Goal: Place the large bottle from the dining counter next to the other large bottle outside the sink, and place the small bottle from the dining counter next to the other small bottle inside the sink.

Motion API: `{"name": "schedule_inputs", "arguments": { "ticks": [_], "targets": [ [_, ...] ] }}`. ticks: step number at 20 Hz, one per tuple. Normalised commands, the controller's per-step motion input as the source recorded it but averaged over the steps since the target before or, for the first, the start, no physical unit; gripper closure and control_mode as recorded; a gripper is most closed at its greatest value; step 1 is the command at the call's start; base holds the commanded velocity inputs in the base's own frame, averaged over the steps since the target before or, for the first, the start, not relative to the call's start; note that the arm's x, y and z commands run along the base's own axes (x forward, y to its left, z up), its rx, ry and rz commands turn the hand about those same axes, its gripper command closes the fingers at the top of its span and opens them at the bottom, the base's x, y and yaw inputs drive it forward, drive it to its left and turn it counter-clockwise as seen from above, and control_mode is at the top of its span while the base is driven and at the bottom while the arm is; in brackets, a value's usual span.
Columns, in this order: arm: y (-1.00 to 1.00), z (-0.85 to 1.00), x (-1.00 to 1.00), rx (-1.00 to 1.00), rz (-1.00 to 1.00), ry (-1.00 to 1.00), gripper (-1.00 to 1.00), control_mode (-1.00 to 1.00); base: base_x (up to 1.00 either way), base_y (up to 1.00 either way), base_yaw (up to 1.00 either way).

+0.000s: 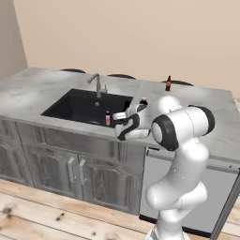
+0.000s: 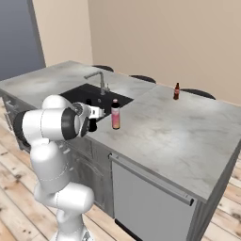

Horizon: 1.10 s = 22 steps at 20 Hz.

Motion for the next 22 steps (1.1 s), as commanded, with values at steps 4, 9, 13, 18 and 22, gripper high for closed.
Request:
{"name": "schedule_inputs", "arguments": {
  "ticks": [4, 9, 13, 18, 22],
  "targets": [
    [0.0, 0.0, 0.0, 0.0, 0.0, 0.0, 1.0, 1.0, 0.0, 0.32, -0.16],
    [0.0, 0.0, 0.0, 0.0, 0.0, 0.0, 1.0, 1.0, 0.0, 0.29, -0.15],
    [0.0, 0.0, 0.0, 0.0, 0.0, 0.0, 1.0, 1.0, 0.0, 0.34, -0.12],
    [0.0, 0.0, 0.0, 0.0, 0.0, 0.0, 1.0, 1.0, 0.0, 0.37, -0.09],
    [0.0, 0.0, 0.0, 0.0, 0.0, 0.0, 1.0, 1.0, 0.0, 0.42, -0.08]
  ]
}}
